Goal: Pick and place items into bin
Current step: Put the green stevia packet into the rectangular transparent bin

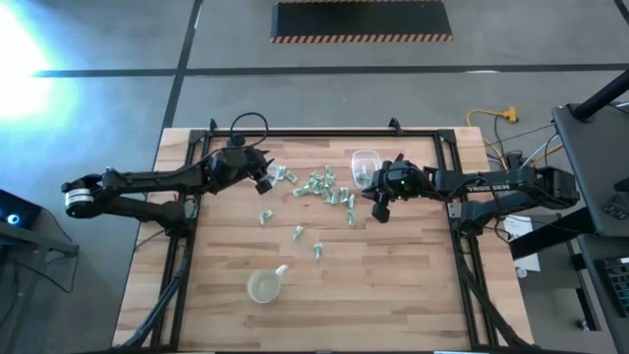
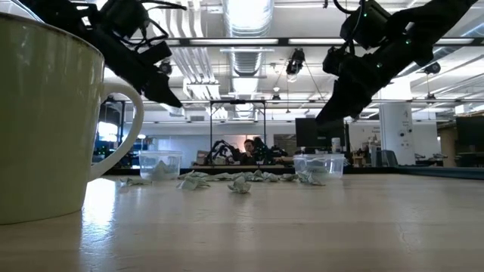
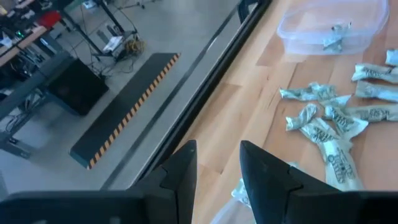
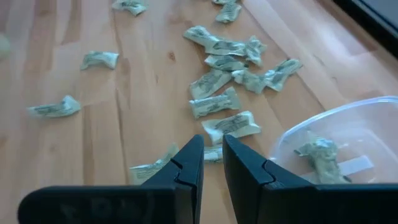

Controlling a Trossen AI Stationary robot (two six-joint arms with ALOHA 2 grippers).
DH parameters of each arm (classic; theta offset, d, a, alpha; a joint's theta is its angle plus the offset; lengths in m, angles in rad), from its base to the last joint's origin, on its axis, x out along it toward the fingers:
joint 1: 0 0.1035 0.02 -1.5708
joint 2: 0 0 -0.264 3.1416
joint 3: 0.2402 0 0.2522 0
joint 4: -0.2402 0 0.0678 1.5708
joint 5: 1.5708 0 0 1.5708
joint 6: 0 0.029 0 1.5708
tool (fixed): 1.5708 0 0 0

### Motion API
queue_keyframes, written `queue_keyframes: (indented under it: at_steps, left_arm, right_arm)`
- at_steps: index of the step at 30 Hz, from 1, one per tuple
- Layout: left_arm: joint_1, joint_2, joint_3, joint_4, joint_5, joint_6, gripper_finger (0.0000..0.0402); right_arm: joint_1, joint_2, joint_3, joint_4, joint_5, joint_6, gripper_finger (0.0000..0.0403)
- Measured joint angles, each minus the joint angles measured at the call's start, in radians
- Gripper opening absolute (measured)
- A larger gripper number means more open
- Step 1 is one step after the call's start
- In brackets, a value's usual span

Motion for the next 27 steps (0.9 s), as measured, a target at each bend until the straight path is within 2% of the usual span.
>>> queue_keyframes:
  at_steps: [8, 12, 16, 21, 27]
  left_arm:
    - [-0.005, -0.005, 0.017, 0.005, 0.004, -0.009, 0.0107]
    - [-0.016, -0.005, 0.013, 0.004, 0.005, -0.010, 0.0107]
    - [-0.020, -0.005, 0.009, 0.000, 0.005, -0.010, 0.0107]
    - [-0.021, -0.005, -0.003, -0.001, 0.005, -0.012, 0.0107]
    - [-0.021, -0.004, -0.010, -0.001, 0.005, -0.029, 0.0107]
  right_arm:
    - [0.001, 0.068, 0.000, 0.002, -0.022, -0.037, 0.0052]
    - [0.016, 0.146, 0.002, 0.015, -0.071, -0.007, 0.0052]
    - [0.059, 0.241, 0.002, 0.104, -0.096, -0.001, 0.0054]
    - [0.100, 0.327, 0.003, 0.223, -0.087, -0.002, 0.0082]
    - [0.103, 0.371, 0.003, 0.227, -0.054, 0.049, 0.0128]
